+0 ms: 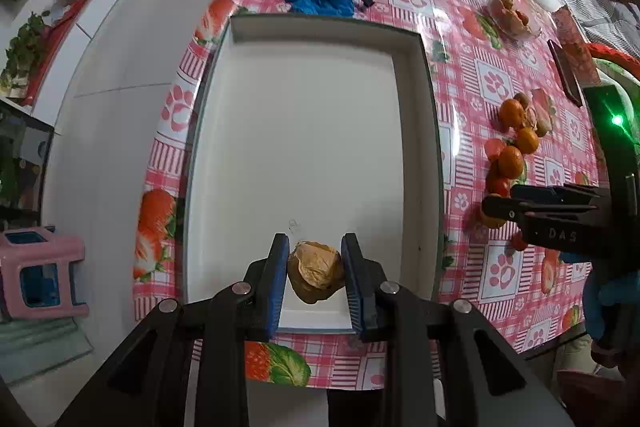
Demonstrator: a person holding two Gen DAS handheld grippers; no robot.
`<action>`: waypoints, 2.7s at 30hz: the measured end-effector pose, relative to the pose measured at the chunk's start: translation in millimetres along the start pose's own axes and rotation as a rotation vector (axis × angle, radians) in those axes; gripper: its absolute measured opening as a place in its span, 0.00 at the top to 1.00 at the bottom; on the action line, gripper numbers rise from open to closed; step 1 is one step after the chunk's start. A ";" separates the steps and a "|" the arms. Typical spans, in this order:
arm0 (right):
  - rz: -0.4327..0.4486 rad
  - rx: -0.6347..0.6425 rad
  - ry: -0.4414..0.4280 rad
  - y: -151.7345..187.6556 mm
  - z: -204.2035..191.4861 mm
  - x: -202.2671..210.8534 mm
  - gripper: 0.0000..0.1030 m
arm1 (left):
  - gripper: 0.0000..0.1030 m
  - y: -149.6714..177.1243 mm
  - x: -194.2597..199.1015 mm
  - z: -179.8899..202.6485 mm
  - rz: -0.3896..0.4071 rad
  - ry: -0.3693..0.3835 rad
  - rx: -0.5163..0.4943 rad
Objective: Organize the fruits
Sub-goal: 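Grasp a mandarin with the right tool while the left tool holds the husk over the tray, then release the husk into the tray with the left tool while the right tool drops its mandarin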
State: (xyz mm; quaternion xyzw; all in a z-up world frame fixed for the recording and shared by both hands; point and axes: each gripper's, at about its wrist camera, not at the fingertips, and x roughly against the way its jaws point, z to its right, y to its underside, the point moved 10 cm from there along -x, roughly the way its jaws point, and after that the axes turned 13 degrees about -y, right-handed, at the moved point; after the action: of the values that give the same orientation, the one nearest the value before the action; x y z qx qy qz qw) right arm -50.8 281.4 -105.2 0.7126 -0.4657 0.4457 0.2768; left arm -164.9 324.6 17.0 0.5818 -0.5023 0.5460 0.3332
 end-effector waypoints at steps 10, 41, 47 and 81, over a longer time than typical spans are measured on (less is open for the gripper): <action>-0.068 -0.012 0.039 18.5 7.2 -34.1 0.58 | 0.71 4.9 -6.0 9.3 -0.018 0.007 -0.026; -0.058 0.137 -0.118 2.4 -112.3 -31.7 0.65 | 0.71 -6.2 -50.0 -15.8 -0.067 0.028 -0.037; -0.103 0.132 -0.098 11.1 -110.0 -49.9 0.65 | 0.51 5.7 -58.0 -16.1 -0.093 0.048 -0.018; 0.127 -0.531 0.119 186.9 116.6 107.0 0.00 | 0.25 -28.6 21.3 141.7 0.049 0.123 -0.428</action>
State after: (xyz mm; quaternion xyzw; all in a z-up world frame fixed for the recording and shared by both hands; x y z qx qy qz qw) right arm -158.9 65.2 -66.0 0.5571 -0.5928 0.3656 0.4523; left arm -97.3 195.1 16.6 0.4511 -0.5993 0.4695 0.4657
